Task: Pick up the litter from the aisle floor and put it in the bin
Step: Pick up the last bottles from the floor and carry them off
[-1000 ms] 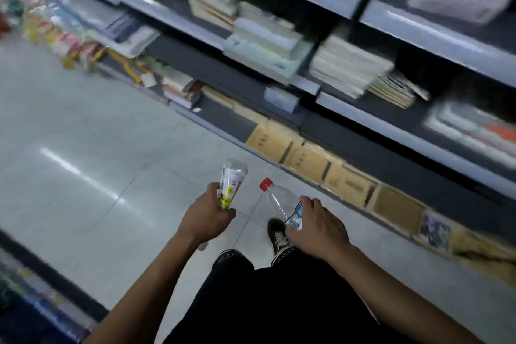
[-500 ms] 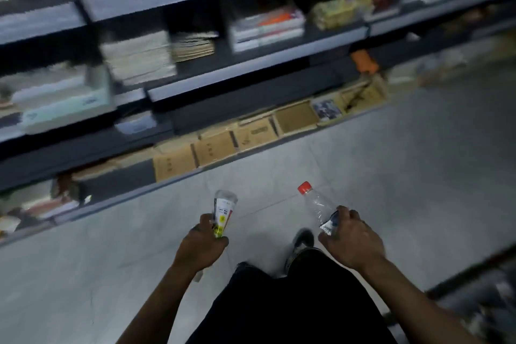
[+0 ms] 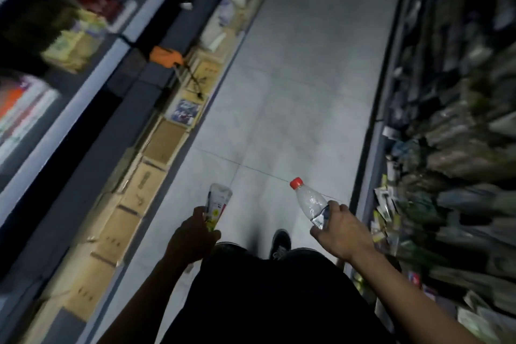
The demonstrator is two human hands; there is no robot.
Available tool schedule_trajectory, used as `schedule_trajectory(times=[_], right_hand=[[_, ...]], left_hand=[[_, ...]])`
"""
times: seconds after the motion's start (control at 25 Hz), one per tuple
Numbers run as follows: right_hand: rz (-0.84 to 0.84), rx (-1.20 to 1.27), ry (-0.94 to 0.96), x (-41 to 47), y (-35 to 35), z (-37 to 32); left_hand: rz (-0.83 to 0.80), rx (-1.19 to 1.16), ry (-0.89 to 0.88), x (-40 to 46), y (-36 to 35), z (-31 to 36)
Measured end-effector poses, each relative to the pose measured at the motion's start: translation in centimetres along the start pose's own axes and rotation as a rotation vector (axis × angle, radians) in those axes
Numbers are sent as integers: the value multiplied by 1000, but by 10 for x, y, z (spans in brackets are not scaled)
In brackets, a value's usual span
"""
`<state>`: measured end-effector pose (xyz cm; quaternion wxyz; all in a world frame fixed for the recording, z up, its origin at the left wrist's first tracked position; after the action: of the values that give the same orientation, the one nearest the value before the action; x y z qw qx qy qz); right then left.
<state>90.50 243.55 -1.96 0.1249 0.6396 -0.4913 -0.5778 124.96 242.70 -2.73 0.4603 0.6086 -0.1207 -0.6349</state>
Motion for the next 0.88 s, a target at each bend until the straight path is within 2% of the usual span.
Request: schedule_trajectory(times=[0.28,0.48,0.88], right_hand=[[150,241,-272,-39,-9,22],[104,342,-429,-69,-41,36],[115,452,-433,-18,-10,91]], left_hand=[[-115,179,-279,47,19,51],[-138,246,-375,66,25,65],[-144,236,-332,72,11,138]])
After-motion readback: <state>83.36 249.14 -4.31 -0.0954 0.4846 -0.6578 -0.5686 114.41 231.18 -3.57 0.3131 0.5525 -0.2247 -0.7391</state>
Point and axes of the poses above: each hand's wrist, its own x-axis towards the middle knuckle, its own y-axis out of the back of the hand, z = x × y, the point moved 4 cm from there along x, towards the middle knuckle, and after that the axes turned 6 degrees about x, right-handed, at the moved point
